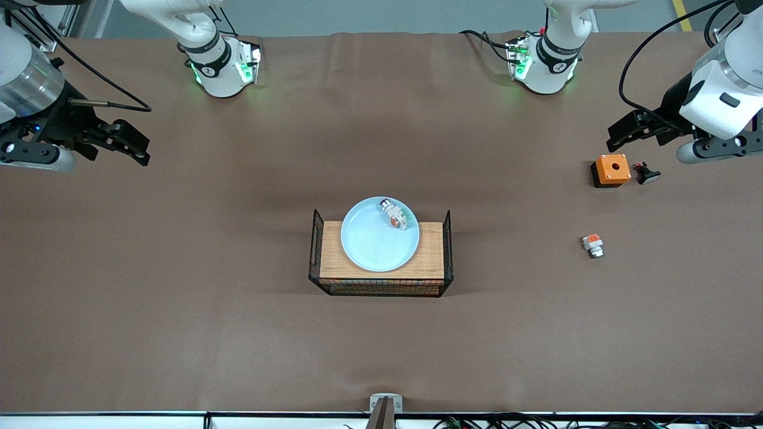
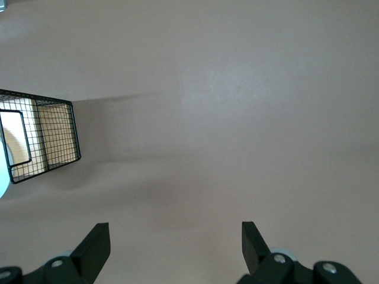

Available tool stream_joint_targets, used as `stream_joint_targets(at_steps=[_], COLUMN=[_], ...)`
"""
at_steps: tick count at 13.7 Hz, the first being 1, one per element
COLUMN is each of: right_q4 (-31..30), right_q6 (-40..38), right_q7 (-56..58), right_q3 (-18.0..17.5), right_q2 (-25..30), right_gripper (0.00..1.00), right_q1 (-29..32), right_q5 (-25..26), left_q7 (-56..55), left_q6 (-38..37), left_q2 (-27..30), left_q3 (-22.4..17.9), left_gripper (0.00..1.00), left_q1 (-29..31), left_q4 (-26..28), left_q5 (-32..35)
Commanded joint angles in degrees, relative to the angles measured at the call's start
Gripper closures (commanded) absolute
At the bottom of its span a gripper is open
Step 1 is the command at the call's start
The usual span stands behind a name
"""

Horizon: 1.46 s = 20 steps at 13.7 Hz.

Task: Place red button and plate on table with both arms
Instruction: 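Move the left gripper toward the plate while the right gripper rises, then lower the left gripper onto the white button on the plate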

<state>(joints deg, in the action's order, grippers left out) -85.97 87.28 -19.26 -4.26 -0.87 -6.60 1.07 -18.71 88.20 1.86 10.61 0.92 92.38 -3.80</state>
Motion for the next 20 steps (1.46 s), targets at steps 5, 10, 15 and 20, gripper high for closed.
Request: stream_joint_targets(at_steps=[5, 10, 15, 20], right_q4=[1.5, 1.6, 1.3, 1.1], right_q6=[-1.0, -0.9, -0.4, -0.4], right_q7=[-12.6, -13.4, -13.9, -20.8], right_q3=[0.2, 0.2, 0.1, 0.1], right_q2=[-0.8, -0.9, -1.2, -1.5], right_gripper=[0.02, 0.02, 0.02, 0.00], right_q1=[-6.8, -8.9, -9.0, -11.9], right_q5=[1.2, 1.3, 0.3, 0.3], left_q7=[-18.2, -25.5, -32.0, -38.4], left_q6=[7.2, 13.4, 25.5, 30.6], left_q2=[-7.5, -19.9, -28.6, -38.9], left_q3=[9.7, 11.5, 10.3, -6.4], left_gripper=[0.00, 0.00, 0.01, 0.08], left_q1=[-1.3, -8.6, -17.0, -35.8], left_q4=[-4.1, -14.7, -18.6, -25.7], left_q5=[-0.4, 0.0, 0.8, 2.9])
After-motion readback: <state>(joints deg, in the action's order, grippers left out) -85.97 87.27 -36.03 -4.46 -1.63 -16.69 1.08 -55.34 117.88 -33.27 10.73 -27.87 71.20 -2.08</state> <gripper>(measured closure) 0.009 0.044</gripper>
